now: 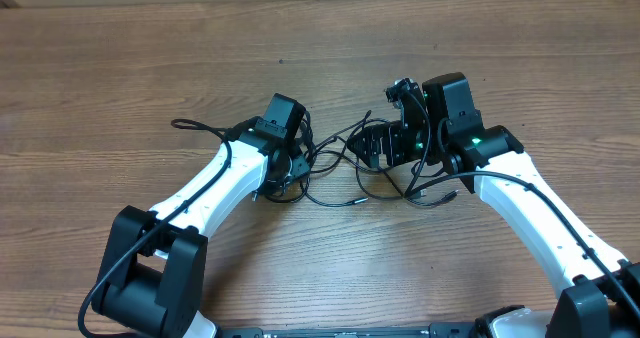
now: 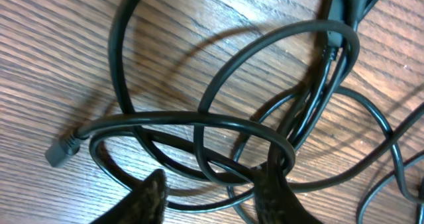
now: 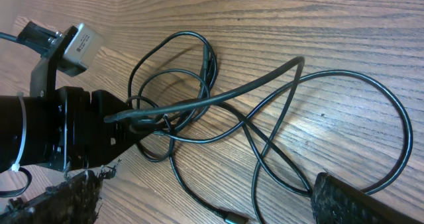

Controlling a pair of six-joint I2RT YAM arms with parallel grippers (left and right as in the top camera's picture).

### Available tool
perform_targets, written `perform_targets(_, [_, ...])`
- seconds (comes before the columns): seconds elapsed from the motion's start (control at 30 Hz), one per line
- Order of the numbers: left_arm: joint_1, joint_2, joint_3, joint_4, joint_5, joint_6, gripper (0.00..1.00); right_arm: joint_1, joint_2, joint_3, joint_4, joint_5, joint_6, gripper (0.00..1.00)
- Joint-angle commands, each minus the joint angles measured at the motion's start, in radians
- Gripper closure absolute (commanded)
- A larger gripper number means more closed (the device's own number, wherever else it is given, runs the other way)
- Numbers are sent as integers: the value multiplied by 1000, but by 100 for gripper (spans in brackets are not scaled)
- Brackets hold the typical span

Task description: Untangle cables

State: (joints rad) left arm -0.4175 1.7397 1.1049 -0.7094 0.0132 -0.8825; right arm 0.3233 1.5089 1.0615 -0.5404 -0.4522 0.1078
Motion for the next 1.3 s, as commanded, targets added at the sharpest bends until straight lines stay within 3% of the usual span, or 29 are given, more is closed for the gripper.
perform_targets(0.0, [-4,20,-6,-6,-33,-16,65,2,6,18,3,7,-7,0])
perform_targets(0.07, [-5,20,-6,-34,-21,-41,68,2,6,18,3,7,-7,0])
perform_targets(0.27, [-9,20,-6,-96,-45,-103,64,2,6,18,3,7,-7,0])
perform_targets(0.3, [-9,20,-6,-100,-60,-116,62,2,6,18,3,7,-7,0])
perform_targets(0.4, [-10,21,-6,-75,-91,-150,41,2,6,18,3,7,-7,0])
perform_targets(0.53, [-10,21,-6,-3,-76,-149,37,2,6,18,3,7,-7,0])
perform_targets(1.27, [-8,20,-6,104,23,-39,45,2,6,18,3,7,-7,0])
